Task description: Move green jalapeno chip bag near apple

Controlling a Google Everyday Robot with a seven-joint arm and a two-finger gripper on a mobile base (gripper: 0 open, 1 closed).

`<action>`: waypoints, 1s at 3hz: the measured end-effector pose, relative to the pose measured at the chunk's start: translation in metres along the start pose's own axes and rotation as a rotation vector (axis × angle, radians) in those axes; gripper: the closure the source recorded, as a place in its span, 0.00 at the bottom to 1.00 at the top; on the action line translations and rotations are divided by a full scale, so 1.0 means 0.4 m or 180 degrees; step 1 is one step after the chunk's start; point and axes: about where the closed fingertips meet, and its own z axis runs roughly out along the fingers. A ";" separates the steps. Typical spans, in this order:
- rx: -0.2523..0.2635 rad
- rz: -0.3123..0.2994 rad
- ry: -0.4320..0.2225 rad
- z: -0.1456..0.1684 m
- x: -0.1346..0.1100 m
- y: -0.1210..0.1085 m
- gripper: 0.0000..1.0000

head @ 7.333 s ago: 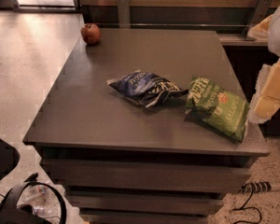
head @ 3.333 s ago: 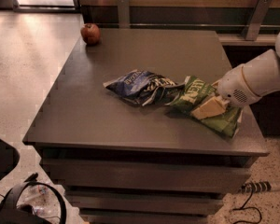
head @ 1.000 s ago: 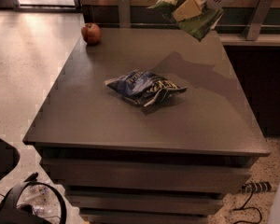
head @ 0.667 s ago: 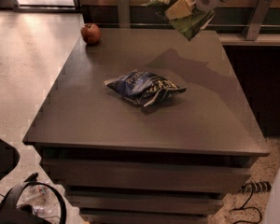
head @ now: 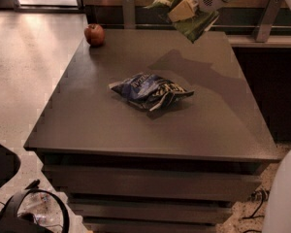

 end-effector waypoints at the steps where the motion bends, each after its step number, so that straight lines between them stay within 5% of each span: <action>1: -0.0070 0.0015 -0.0013 0.118 -0.004 -0.014 1.00; 3: -0.0185 0.0235 -0.0203 0.346 0.034 -0.031 1.00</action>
Offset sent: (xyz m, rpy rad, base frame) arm 0.1165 0.0600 -0.0959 0.1246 0.0297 0.0195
